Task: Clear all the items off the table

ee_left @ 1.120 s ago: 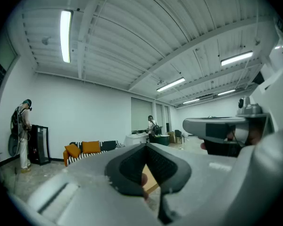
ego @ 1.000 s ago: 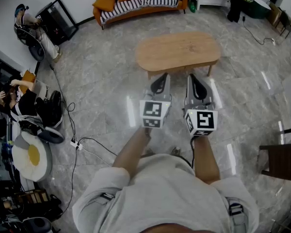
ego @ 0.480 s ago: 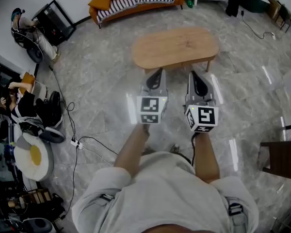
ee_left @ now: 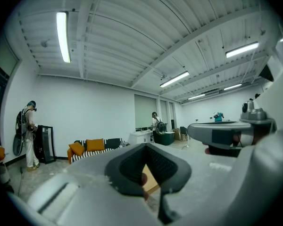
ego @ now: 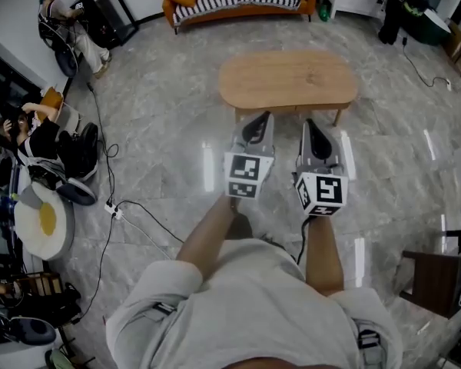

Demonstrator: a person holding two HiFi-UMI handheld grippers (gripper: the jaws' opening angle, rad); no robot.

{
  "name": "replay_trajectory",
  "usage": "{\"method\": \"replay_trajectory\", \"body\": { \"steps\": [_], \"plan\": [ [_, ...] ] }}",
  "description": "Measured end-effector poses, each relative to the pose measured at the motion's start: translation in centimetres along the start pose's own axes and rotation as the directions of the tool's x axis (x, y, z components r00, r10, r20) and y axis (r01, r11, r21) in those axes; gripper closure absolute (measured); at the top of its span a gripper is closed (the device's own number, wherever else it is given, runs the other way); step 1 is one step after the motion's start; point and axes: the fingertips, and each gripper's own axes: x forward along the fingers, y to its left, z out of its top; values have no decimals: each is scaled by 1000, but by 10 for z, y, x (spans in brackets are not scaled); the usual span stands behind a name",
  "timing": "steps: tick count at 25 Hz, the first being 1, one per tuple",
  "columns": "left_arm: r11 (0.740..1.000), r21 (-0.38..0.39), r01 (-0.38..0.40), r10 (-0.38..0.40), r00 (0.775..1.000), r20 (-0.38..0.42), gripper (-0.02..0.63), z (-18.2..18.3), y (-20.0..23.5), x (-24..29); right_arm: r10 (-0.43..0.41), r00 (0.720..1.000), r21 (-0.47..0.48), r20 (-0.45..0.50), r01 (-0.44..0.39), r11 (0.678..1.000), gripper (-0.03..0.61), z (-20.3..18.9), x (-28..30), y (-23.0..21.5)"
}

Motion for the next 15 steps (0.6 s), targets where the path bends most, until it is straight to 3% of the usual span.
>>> {"method": "replay_trajectory", "body": {
  "steps": [8, 15],
  "plan": [
    [999, -34, 12, -13, 1000, -14, 594, -17, 17, 37, -13, 999, -8, -31, 12, 1000, 572, -19, 31, -15],
    [995, -56, 87, -88, 996, -26, 592, -26, 31, 95, -84, 995, -23, -61, 83, 996, 572, -34, 74, -45]
  ]
}}
